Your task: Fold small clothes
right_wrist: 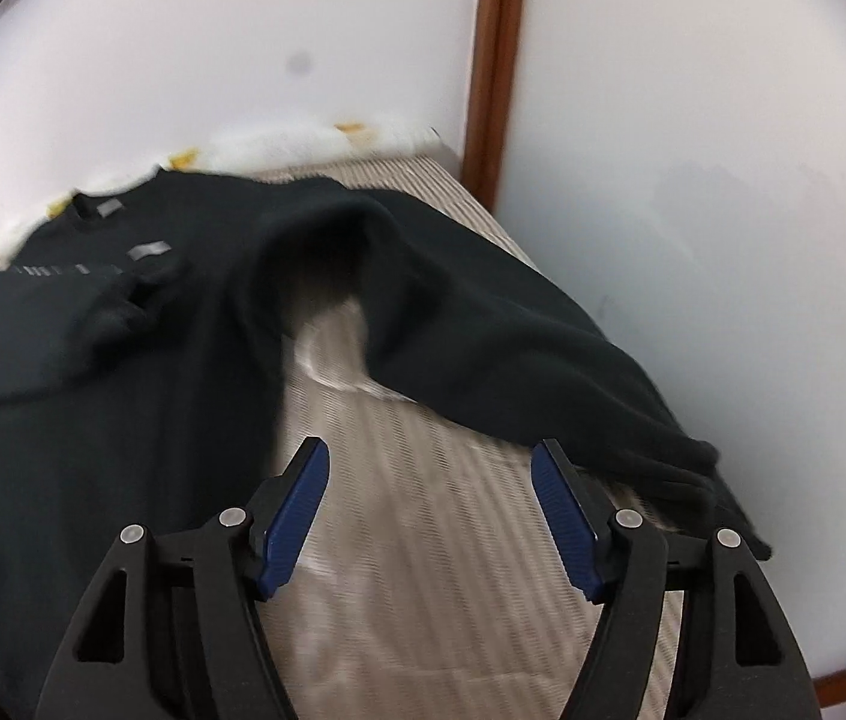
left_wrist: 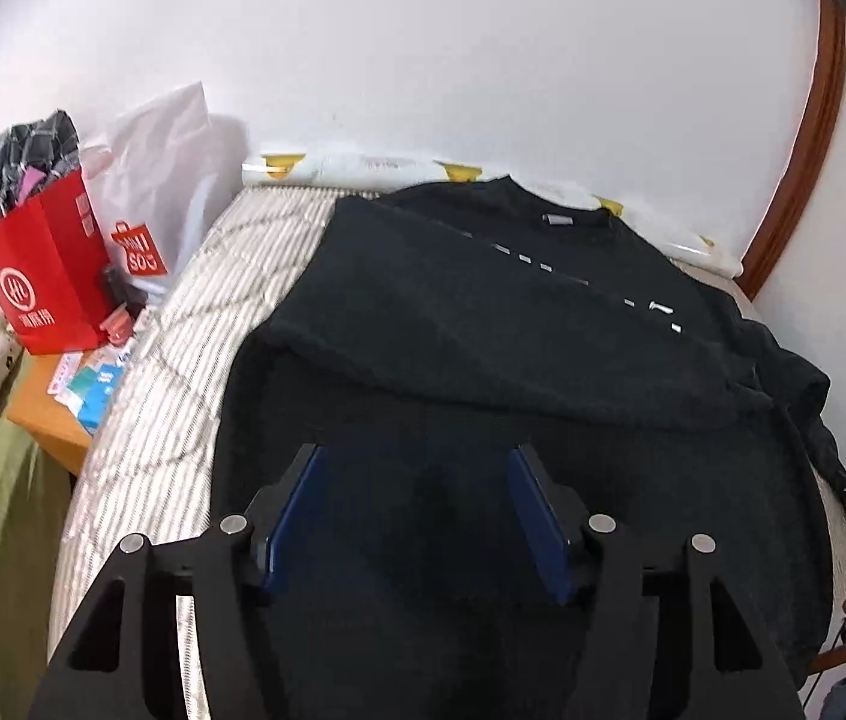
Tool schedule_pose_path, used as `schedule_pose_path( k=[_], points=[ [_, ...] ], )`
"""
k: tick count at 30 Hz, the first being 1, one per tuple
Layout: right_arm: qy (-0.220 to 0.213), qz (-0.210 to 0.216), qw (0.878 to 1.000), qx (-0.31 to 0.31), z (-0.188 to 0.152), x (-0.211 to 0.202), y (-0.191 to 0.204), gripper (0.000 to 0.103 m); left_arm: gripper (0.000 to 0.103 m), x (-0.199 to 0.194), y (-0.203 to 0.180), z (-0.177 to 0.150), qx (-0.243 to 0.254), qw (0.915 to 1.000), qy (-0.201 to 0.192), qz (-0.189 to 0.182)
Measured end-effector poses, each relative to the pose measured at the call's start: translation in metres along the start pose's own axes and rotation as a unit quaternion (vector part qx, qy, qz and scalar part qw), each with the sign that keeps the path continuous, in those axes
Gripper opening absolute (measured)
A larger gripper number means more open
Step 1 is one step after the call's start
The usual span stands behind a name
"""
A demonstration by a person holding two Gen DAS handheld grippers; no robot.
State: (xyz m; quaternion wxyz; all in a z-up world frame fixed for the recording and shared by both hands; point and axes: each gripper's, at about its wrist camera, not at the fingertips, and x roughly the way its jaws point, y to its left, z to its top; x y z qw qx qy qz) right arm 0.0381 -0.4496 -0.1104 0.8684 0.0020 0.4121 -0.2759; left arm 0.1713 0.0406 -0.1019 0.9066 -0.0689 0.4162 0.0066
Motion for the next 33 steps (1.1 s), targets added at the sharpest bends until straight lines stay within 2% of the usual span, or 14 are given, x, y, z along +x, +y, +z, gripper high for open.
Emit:
schedule_pose_path(
  k=[6,10,15,16,17,19,20,22,25,28,30,33],
  points=[
    [0.025,-0.043,0.999,0.019,0.003,0.035,-0.035,0.07,0.06,0.017,-0.01,-0.002,-0.002,0.9996,0.023,0.014],
    [0.046,-0.049,0.998,0.01,0.003,0.055,-0.04,0.07,0.06,0.024,-0.017,0.001,-0.004,0.9992,0.035,0.017],
    [0.038,-0.046,0.998,0.023,0.007,0.061,-0.041,0.071,0.06,0.029,-0.018,0.004,-0.004,0.9987,0.042,0.028],
    [0.035,-0.04,0.998,0.026,0.007,0.062,-0.043,0.063,0.06,0.028,-0.017,0.004,-0.007,0.9987,0.044,0.025],
    [0.033,-0.036,0.999,0.024,0.008,0.062,-0.043,0.044,0.06,0.027,-0.015,0.005,-0.009,0.9987,0.045,0.023],
    [0.033,-0.068,0.997,0.015,0.01,0.062,-0.043,0.01,0.06,0.024,-0.011,0.005,-0.008,0.9987,0.041,0.029],
    [0.029,-0.067,0.997,0.015,0.013,0.062,-0.046,0.01,0.06,0.023,-0.009,0.006,-0.009,0.9986,0.039,0.033],
    [0.008,-0.073,0.997,0.031,0.024,0.052,-0.057,0.009,0.06,0.02,-0.001,0.006,-0.016,0.9986,0.04,0.032],
    [-0.036,-0.091,0.991,0.089,0.057,0.023,-0.087,0.009,0.06,0.016,0.011,0.006,-0.025,0.9985,0.033,0.036],
    [-0.085,-0.066,0.985,0.135,0.09,-0.02,-0.102,0.009,0.06,0.016,0.021,0.003,-0.041,0.998,0.037,0.03],
    [-0.119,-0.059,0.983,0.126,0.103,-0.046,-0.087,0.009,0.06,0.015,0.026,0.0,-0.044,0.9979,0.038,0.029],
    [-0.162,-0.028,0.983,0.081,0.119,-0.087,-0.036,0.009,0.06,0.016,0.031,-0.003,-0.05,0.9975,0.042,0.026]
  ],
)
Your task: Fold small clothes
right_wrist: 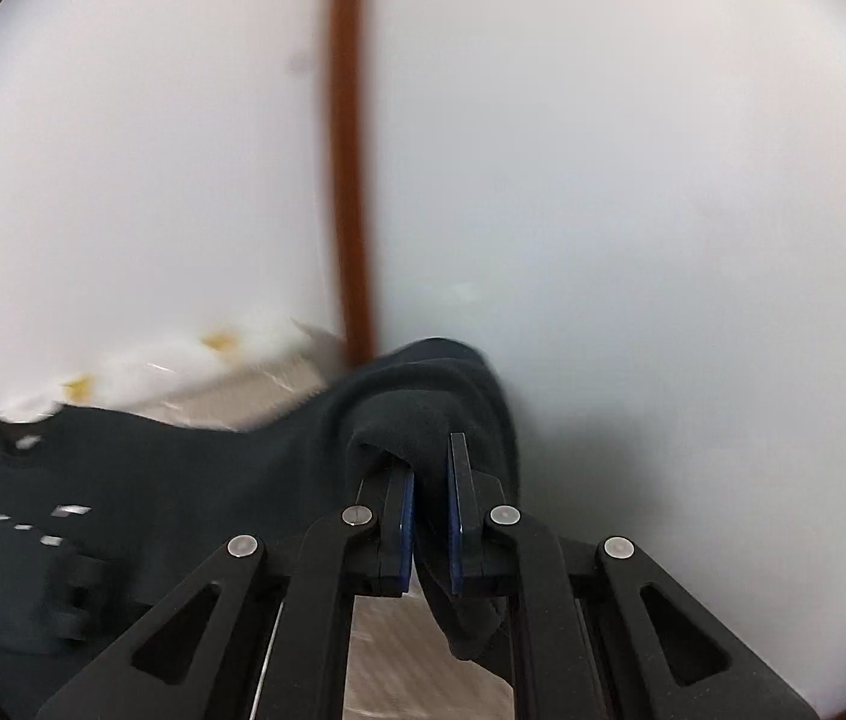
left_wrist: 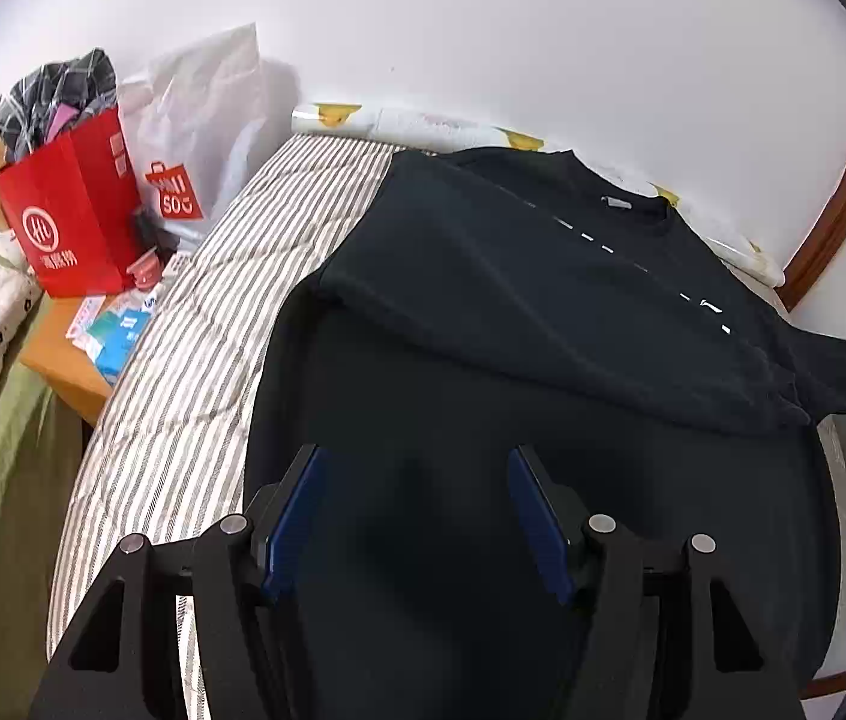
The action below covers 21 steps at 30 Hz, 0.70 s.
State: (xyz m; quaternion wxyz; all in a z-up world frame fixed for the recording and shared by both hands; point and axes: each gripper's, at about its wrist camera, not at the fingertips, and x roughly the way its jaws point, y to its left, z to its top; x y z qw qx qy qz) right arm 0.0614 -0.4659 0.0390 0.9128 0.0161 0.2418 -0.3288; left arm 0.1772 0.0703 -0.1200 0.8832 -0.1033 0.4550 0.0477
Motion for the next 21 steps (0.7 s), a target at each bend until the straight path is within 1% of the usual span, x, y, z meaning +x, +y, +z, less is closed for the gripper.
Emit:
schedule_pose_path(
  k=[1,2,4,5,7,8,9,11,12,13,15,17,18,19,21],
  points=[
    [-0.01,0.024,1.0,-0.015,0.005,-0.014,0.027,0.009,0.06,0.001,0.002,-0.001,-0.003,1.0,0.003,-0.003],
    [-0.013,0.038,0.999,-0.025,0.007,-0.021,0.043,0.009,0.06,0.001,0.004,-0.001,-0.004,1.0,0.004,-0.006],
    [-0.017,0.084,0.995,-0.049,0.012,-0.039,0.093,0.009,0.06,-0.001,0.008,-0.001,-0.001,1.0,0.002,-0.008],
    [-0.016,0.097,0.993,-0.057,0.013,-0.043,0.111,0.009,0.06,-0.001,0.01,0.0,0.0,1.0,0.001,-0.005],
    [-0.014,0.125,0.989,-0.073,0.016,-0.055,0.154,0.009,0.06,-0.001,0.015,0.002,-0.001,1.0,0.0,-0.005],
    [-0.013,0.146,0.986,-0.078,0.018,-0.061,0.177,0.009,0.06,-0.001,0.018,0.002,-0.003,1.0,0.0,-0.008],
    [-0.01,0.162,0.983,-0.081,0.023,-0.056,0.197,0.009,0.06,-0.001,0.021,0.003,-0.005,0.9999,0.0,-0.01],
    [0.001,0.196,0.977,-0.086,0.025,-0.066,0.238,0.009,0.06,0.002,0.026,0.005,-0.009,0.9999,-0.001,-0.009],
    [0.005,0.205,0.975,-0.09,0.025,-0.068,0.254,0.009,0.06,0.004,0.029,0.005,-0.013,0.9999,0.001,-0.009],
    [0.01,0.217,0.971,-0.098,0.021,-0.071,0.278,0.009,0.06,0.006,0.031,0.005,-0.018,0.9998,0.003,-0.013],
    [0.016,0.233,0.965,-0.119,0.01,-0.069,0.313,0.009,0.06,0.011,0.034,0.006,-0.023,0.9995,0.007,-0.019],
    [0.026,0.23,0.962,-0.141,-0.006,-0.049,0.347,0.01,0.06,0.015,0.035,0.006,-0.025,0.9994,0.01,-0.02],
    [0.035,0.222,0.962,-0.157,-0.02,-0.041,0.363,0.01,0.06,0.017,0.036,0.006,-0.024,0.9994,0.014,-0.02],
    [0.044,0.218,0.961,-0.165,-0.029,-0.033,0.373,0.01,0.06,0.019,0.036,0.005,-0.022,0.9994,0.017,-0.02],
    [0.077,0.216,0.959,-0.166,-0.051,-0.013,0.383,0.011,0.06,0.02,0.039,0.004,-0.014,0.9995,0.02,-0.019]
  ],
)
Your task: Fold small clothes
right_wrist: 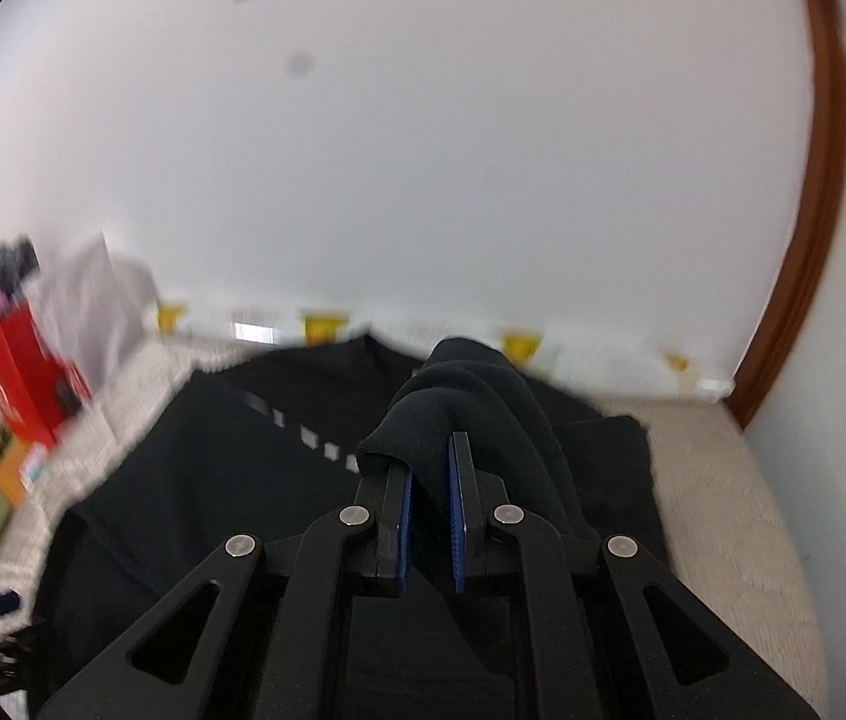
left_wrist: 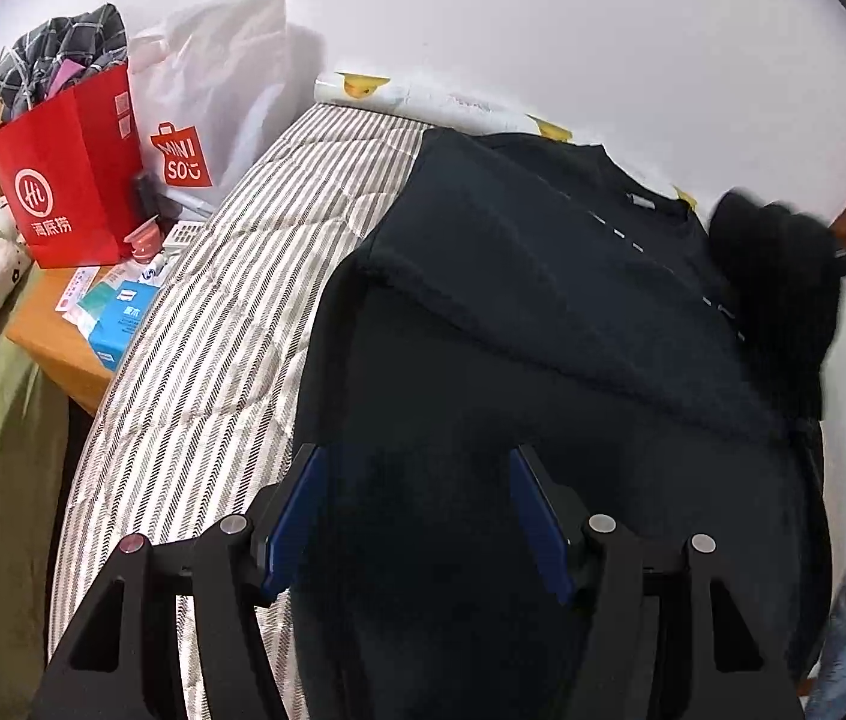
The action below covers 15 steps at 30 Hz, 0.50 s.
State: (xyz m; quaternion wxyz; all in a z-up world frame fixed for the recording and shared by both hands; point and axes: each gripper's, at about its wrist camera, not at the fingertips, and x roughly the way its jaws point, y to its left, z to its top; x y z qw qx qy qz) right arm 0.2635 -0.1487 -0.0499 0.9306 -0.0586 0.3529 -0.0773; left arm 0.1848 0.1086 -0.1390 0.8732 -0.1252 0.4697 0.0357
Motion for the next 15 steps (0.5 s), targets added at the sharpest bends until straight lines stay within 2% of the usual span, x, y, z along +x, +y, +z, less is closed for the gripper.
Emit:
schedule_pose_path(
  k=[3,4,6,7,8,11,13,15],
  points=[
    [0.028,0.013,0.999,0.019,-0.023,0.026,-0.006,0.012,0.06,0.0,0.004,-0.001,0.005,0.9999,-0.001,0.01],
    [0.035,0.013,0.999,0.019,-0.028,0.031,-0.009,0.016,0.06,0.001,0.005,-0.001,0.004,0.9999,0.001,0.011],
    [0.054,0.012,0.998,0.015,-0.043,0.044,-0.013,0.034,0.06,0.004,0.005,-0.001,0.004,0.9999,0.006,0.007],
    [0.065,0.013,0.998,0.014,-0.047,0.048,-0.013,0.056,0.06,0.006,0.003,-0.001,0.006,0.9999,0.008,0.007],
    [0.072,0.019,0.997,0.014,-0.053,0.048,-0.018,0.071,0.06,0.007,0.0,-0.002,0.01,0.9999,0.009,0.007],
    [0.102,0.036,0.994,0.006,-0.068,0.048,-0.026,0.084,0.06,0.011,-0.012,-0.001,0.021,0.9997,0.014,0.003],
    [0.116,0.058,0.992,-0.002,-0.084,0.044,-0.033,0.085,0.06,0.011,-0.022,-0.001,0.032,0.9994,0.015,-0.001],
    [0.117,0.05,0.992,-0.008,-0.097,0.035,-0.04,0.085,0.06,0.012,-0.035,0.0,0.045,0.9989,0.013,-0.004]
  ],
)
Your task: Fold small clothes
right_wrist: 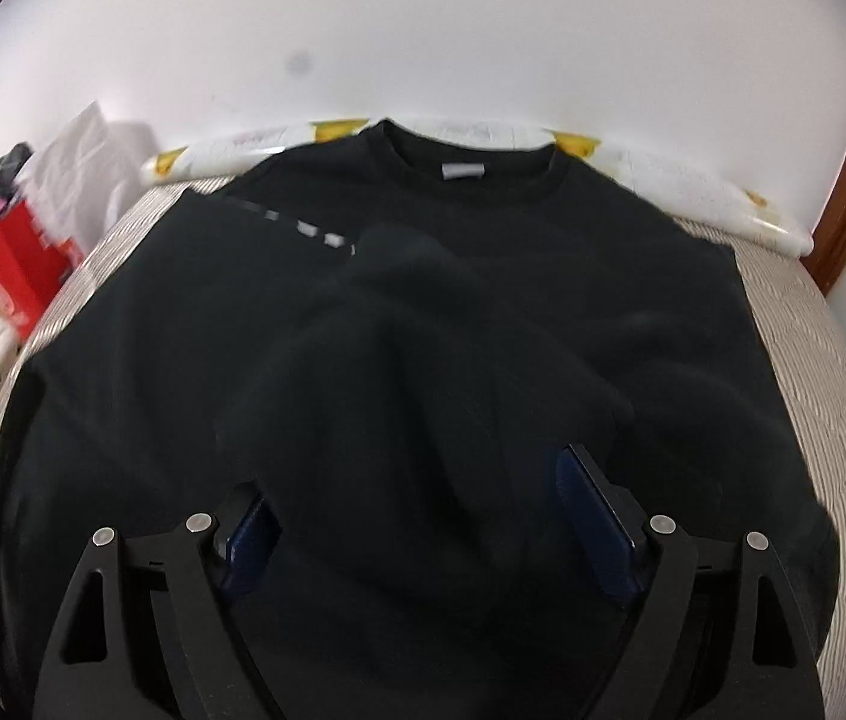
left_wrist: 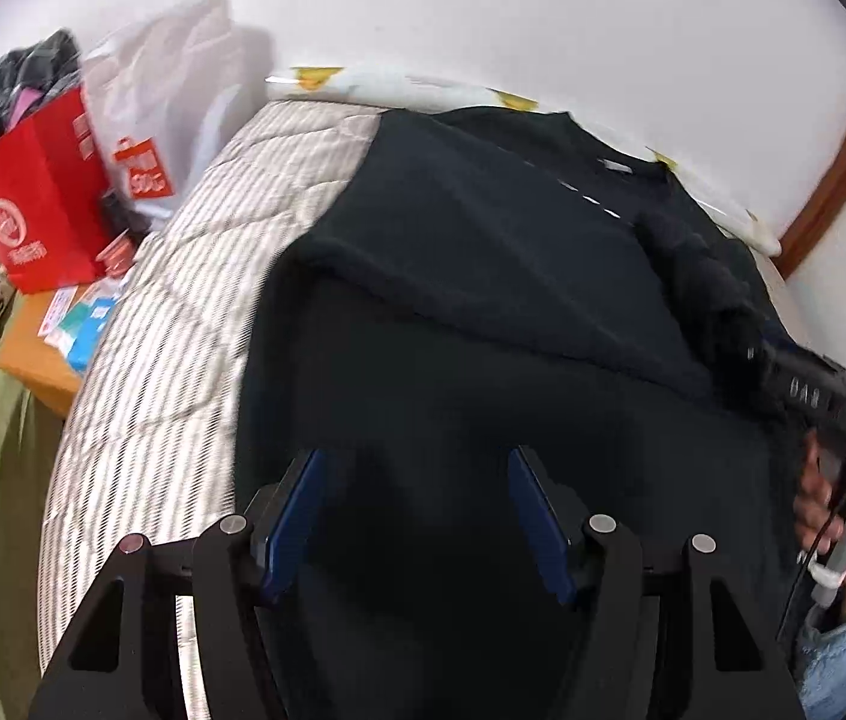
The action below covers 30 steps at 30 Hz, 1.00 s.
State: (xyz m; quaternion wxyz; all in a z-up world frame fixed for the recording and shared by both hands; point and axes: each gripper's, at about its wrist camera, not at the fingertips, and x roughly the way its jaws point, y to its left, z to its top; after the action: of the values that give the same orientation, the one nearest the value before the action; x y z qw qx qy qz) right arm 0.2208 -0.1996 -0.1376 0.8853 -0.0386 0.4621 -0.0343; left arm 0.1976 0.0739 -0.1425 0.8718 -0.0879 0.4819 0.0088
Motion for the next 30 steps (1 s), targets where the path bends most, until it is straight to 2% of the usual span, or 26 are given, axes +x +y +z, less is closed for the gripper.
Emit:
schedule_pose_path(
  k=[3,5,9,12,13,14,16,21,25,30],
  points=[
    [-0.001,0.01,1.0,-0.002,-0.02,-0.021,-0.01,0.085,0.06,0.002,-0.021,0.003,0.021,0.9997,0.001,-0.011],
    [-0.017,0.012,1.0,-0.002,-0.033,-0.042,-0.019,0.085,0.06,0.004,-0.039,0.006,0.042,0.999,0.001,-0.016],
    [-0.049,-0.013,0.998,0.027,-0.049,-0.077,-0.054,0.085,0.06,0.007,-0.09,0.014,0.095,0.9946,-0.004,-0.042],
    [-0.065,-0.035,0.995,0.07,-0.059,-0.097,-0.094,0.082,0.06,0.009,-0.132,0.022,0.132,0.9892,-0.007,-0.065],
    [-0.068,-0.039,0.994,0.08,-0.063,-0.101,-0.104,0.072,0.06,0.011,-0.146,0.025,0.142,0.987,-0.009,-0.074],
    [-0.071,-0.043,0.993,0.087,-0.067,-0.106,-0.115,0.049,0.06,0.012,-0.162,0.026,0.153,0.9845,-0.012,-0.085],
    [-0.064,-0.049,0.993,0.092,-0.074,-0.112,-0.132,0.021,0.06,0.016,-0.186,0.027,0.172,0.9798,-0.013,-0.102],
    [-0.07,-0.076,0.989,0.103,-0.099,-0.127,-0.161,0.019,0.06,0.039,-0.244,0.024,0.206,0.9705,0.0,-0.125],
    [-0.077,-0.073,0.986,0.13,-0.118,-0.133,-0.181,0.019,0.06,0.059,-0.281,0.024,0.22,0.9657,-0.005,-0.139],
    [-0.075,-0.075,0.987,0.121,-0.134,-0.136,-0.187,0.019,0.06,0.09,-0.3,0.025,0.221,0.9689,-0.003,-0.11]
  ],
)
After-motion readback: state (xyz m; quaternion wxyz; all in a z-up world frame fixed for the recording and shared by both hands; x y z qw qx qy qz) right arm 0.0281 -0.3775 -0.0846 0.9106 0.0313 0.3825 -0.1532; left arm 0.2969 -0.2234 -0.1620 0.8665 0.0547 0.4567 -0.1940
